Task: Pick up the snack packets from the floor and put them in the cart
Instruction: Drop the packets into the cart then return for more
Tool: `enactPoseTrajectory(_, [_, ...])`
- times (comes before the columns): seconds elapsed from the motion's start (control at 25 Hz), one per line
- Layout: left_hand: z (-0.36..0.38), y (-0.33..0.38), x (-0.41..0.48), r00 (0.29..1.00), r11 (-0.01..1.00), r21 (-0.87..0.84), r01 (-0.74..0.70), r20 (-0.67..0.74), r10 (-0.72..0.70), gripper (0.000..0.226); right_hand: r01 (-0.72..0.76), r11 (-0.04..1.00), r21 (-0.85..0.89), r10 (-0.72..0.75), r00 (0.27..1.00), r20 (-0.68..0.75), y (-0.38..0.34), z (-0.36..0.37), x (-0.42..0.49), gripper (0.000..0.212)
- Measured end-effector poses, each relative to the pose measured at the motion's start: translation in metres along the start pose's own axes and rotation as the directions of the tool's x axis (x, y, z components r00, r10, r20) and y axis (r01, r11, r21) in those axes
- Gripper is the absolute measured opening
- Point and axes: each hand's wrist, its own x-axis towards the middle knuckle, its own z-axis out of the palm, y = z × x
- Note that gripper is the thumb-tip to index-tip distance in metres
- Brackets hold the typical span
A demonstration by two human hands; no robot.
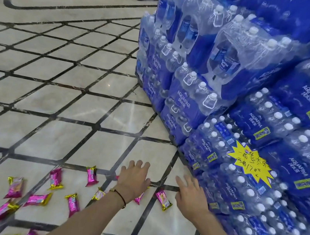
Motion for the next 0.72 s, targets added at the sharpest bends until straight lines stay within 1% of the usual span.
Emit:
enactPoseTrajectory(0.12, [0.048,-0.007,0.037,1.000,1.000,0.004,0.010,0.013,-0.011,0.048,0.001,1.000,0.000,-0.001,0.999,0.047,0.013,0.049,0.029,0.058])
enactPoseTrajectory(0.2, [0.089,-0.010,0.059,0.999,1.000,-0.020,0.014,0.032,-0.013,0.046,0.013,0.999,-0.031,-0.011,0.998,0.066,0.022,0.088,0.049,0.059])
enactPoseTrajectory(0.36, [0.197,-0.023,0.104,0.996,0.998,-0.063,0.025,0.092,-0.019,0.049,0.047,0.997,-0.057,-0.041,0.994,0.103,0.035,0.186,0.098,0.063])
enactPoseTrajectory(0.56, [0.333,-0.044,0.156,0.997,0.999,-0.043,0.015,0.082,-0.011,0.047,0.052,0.998,-0.037,-0.047,0.989,0.140,0.043,0.320,0.154,0.064])
enactPoseTrajectory(0.72, [0.440,-0.064,0.201,0.997,1.000,-0.007,-0.010,0.080,0.011,0.056,0.060,0.997,-0.057,-0.049,0.982,0.183,0.050,0.432,0.193,0.059])
